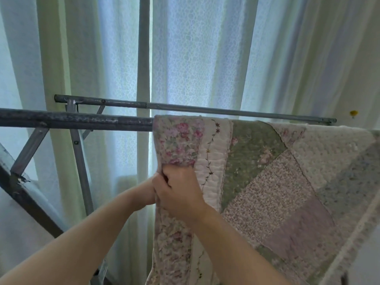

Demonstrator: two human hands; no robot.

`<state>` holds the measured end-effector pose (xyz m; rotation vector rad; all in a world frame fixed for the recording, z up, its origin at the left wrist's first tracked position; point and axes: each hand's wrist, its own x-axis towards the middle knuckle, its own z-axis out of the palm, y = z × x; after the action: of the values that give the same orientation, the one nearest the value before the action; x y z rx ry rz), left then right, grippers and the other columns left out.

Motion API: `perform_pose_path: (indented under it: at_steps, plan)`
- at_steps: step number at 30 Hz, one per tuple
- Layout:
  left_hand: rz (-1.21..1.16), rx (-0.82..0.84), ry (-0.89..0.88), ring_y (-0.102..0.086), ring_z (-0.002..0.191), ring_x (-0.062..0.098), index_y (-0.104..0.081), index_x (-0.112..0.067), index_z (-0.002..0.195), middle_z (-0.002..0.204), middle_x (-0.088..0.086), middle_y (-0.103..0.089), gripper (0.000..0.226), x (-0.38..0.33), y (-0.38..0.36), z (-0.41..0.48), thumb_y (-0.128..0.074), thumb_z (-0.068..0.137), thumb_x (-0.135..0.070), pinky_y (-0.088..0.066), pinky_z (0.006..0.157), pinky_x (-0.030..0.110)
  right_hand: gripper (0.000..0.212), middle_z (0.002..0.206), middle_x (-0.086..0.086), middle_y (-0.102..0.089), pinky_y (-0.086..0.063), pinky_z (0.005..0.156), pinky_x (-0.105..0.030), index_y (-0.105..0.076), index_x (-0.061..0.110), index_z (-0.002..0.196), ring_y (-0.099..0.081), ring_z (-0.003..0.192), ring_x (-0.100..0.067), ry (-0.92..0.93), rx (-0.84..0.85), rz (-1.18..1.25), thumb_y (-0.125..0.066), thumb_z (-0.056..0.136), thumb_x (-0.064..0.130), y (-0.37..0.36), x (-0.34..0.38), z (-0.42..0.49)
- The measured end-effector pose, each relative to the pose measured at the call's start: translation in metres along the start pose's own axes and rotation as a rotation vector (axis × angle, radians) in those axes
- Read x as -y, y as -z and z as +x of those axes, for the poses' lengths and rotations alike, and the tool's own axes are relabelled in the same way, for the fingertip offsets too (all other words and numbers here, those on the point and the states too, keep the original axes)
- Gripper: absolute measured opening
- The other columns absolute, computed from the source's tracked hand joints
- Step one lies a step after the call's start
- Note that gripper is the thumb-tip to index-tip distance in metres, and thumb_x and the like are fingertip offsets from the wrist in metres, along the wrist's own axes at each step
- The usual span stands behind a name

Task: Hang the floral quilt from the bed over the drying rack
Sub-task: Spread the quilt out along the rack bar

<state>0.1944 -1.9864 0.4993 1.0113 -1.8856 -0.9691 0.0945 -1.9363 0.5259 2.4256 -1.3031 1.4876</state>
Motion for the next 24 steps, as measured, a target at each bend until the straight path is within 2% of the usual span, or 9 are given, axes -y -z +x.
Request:
perform_pose_path:
  at_steps: [2,5,7,11,14,17,19,21,24]
  plan:
    - [-0.134,-0.004,-0.008,-0.058,0.064,0.004,-0.052,-0.023,0.075,0.073,-0.002,-0.052,0.041,0.005,-0.006,-0.001,-0.035,0.092,0.01,-0.045,0.053,0.009,0.026,0.054,-0.012,-0.054,-0.042,0.051,-0.036,-0.05,0.006,0.06,-0.05,0.052,-0.025,-0.018,0.01,0.027,-0.048,0.083,0.016,-0.003,0.002,0.005]
    - [-0.128,0.182,0.021,-0.064,0.071,0.002,-0.062,-0.023,0.08,0.076,0.001,-0.065,0.027,0.006,-0.004,0.0,-0.043,0.087,-0.005,-0.053,0.062,0.019,0.029,0.056,-0.013,-0.056,-0.043,0.055,-0.039,-0.047,0.011,0.061,-0.052,0.055,-0.027,-0.028,0.04,0.026,-0.053,0.088,0.017,0.003,-0.007,0.005]
    - [-0.155,0.246,0.122,-0.066,0.075,0.012,-0.069,-0.023,0.081,0.078,0.0,-0.07,0.031,0.008,0.005,0.001,-0.044,0.087,-0.006,-0.055,0.064,0.025,0.03,0.056,-0.011,-0.056,-0.042,0.054,-0.037,-0.049,0.013,0.06,-0.052,0.055,-0.026,-0.04,0.04,-0.025,-0.055,0.088,0.025,0.008,-0.013,0.0]
    - [-0.422,0.096,0.202,-0.062,0.064,0.016,-0.067,-0.009,0.077,0.075,0.007,-0.067,0.025,0.005,0.024,0.005,-0.046,0.09,-0.007,-0.056,0.058,0.026,0.032,0.048,-0.001,-0.051,-0.033,0.048,-0.026,-0.042,0.021,0.056,-0.051,0.047,-0.024,-0.047,-0.02,-0.165,-0.058,0.08,0.036,0.01,-0.02,-0.015]
    - [-0.553,-0.033,0.07,-0.059,0.058,0.012,-0.07,-0.015,0.069,0.067,0.003,-0.064,0.024,-0.013,0.034,0.009,-0.054,0.084,-0.024,-0.055,0.055,0.025,0.041,0.045,-0.004,-0.052,-0.029,0.048,-0.024,-0.041,0.02,0.052,-0.048,0.042,-0.023,-0.046,0.044,-0.333,-0.059,0.077,0.048,0.003,-0.024,-0.022]
    - [-0.51,-0.062,-0.043,-0.064,0.059,0.009,-0.073,-0.019,0.063,0.063,-0.004,-0.069,0.022,-0.034,0.039,0.009,-0.061,0.07,-0.036,-0.056,0.06,0.028,0.051,0.048,0.0,-0.047,-0.029,0.05,-0.024,-0.044,0.017,0.051,-0.043,0.044,-0.019,-0.109,0.126,-0.464,-0.052,0.076,0.061,-0.007,-0.024,-0.024]
    - [-0.457,-0.073,-0.072,-0.065,0.06,0.01,-0.074,-0.019,0.065,0.065,-0.003,-0.071,0.022,-0.04,0.039,0.007,-0.062,0.066,-0.037,-0.057,0.06,0.03,0.046,0.048,0.0,-0.043,-0.029,0.048,-0.024,-0.041,0.017,0.052,-0.042,0.045,-0.02,-0.131,0.125,-0.475,-0.049,0.084,0.05,-0.008,-0.024,-0.021]
    - [-0.403,-0.084,-0.075,-0.065,0.062,0.01,-0.075,-0.019,0.066,0.067,-0.003,-0.071,0.019,-0.041,0.039,0.004,-0.063,0.073,-0.032,-0.057,0.061,0.03,0.04,0.045,0.002,-0.036,-0.024,0.044,-0.022,-0.038,0.016,0.052,-0.041,0.044,-0.021,-0.14,0.144,-0.473,-0.046,0.086,0.036,-0.009,-0.022,-0.019]
    - [-0.319,-0.11,-0.091,-0.062,0.053,0.004,-0.072,-0.022,0.056,0.056,-0.007,-0.067,0.041,-0.042,0.037,0.0,-0.052,0.088,-0.009,-0.053,0.049,0.021,0.03,0.037,-0.002,-0.04,-0.027,0.04,-0.018,-0.039,0.015,0.046,-0.037,0.032,-0.021,-0.073,0.143,-0.45,-0.052,0.07,0.025,-0.016,-0.009,-0.022]
